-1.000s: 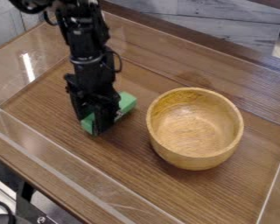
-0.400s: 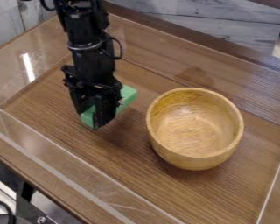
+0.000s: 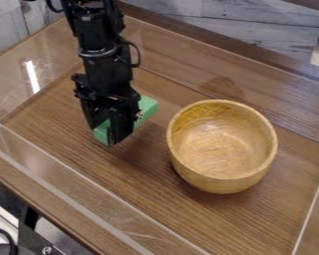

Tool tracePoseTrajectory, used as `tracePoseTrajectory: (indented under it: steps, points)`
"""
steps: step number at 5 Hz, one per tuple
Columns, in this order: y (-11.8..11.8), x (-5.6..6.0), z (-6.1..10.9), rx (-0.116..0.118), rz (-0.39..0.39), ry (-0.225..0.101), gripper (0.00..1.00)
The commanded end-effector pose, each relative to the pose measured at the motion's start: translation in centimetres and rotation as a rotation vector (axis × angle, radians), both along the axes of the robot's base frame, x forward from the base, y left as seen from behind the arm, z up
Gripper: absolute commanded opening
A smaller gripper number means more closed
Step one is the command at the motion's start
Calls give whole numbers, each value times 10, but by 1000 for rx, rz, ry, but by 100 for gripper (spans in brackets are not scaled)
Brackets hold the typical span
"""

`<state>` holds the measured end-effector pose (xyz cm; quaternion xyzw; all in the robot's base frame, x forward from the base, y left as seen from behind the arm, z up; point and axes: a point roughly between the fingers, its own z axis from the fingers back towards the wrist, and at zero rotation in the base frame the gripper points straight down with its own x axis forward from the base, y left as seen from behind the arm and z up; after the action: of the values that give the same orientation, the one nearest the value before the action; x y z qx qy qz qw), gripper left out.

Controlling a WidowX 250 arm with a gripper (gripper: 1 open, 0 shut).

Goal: Put the green block in the brown bowl

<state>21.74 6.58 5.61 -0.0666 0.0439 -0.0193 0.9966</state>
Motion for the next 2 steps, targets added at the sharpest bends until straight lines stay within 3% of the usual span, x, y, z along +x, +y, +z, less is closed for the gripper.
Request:
tracePoseTrajectory:
  steps: [1,2]
  points:
    - [-10,18,31,19,2,-77,0]
    - [-32,24,44,8,-7,-86,0]
